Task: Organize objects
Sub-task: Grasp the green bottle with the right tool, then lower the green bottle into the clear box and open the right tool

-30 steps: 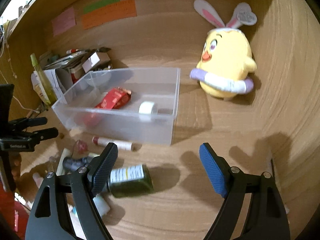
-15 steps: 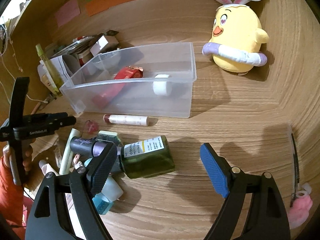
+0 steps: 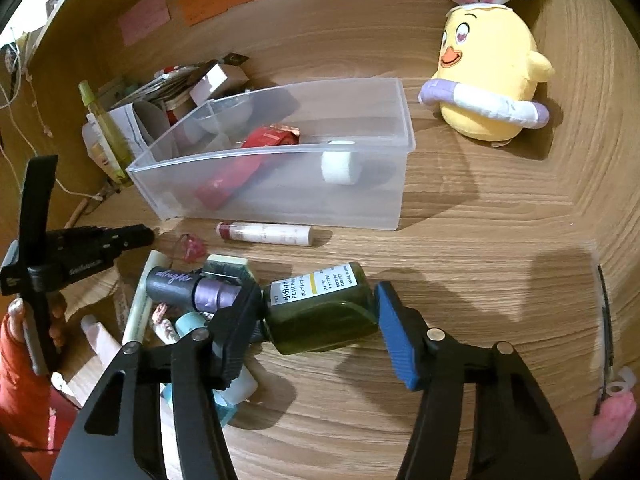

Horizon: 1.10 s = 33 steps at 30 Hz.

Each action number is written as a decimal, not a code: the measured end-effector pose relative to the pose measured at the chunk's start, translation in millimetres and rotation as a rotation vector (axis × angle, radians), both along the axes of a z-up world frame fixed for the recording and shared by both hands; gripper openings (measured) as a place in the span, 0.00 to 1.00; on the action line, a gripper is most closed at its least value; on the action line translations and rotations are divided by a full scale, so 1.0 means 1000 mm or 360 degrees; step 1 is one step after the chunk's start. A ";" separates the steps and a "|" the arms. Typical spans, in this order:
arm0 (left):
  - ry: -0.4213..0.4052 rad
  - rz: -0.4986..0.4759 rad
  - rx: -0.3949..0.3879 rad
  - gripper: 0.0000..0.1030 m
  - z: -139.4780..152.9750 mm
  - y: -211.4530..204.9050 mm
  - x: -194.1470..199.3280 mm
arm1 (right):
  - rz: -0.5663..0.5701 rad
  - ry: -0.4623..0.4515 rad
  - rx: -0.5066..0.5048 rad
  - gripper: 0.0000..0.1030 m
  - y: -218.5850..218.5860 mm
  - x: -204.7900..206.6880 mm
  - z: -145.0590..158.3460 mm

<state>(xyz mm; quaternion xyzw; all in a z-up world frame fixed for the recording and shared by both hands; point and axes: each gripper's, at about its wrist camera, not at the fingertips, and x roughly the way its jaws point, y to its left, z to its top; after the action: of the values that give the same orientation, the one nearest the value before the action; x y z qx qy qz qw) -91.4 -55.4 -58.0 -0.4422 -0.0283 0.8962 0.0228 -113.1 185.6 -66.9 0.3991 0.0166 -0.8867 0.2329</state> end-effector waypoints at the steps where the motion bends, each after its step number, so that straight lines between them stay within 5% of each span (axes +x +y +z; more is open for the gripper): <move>1: 0.0007 -0.0002 0.0007 0.12 0.001 0.000 0.001 | -0.0005 0.0010 0.0002 0.52 0.001 0.001 0.001; 33: 0.0376 -0.0125 0.0172 0.12 0.089 0.036 -0.014 | -0.0073 0.0335 -0.0164 0.52 0.003 -0.025 0.072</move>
<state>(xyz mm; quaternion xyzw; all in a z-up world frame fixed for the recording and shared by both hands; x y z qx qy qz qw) -105.8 -19.3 31.0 -0.3326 -0.0561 0.9376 0.0848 -137.8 188.6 4.8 0.2917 -0.0139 -0.9284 0.2299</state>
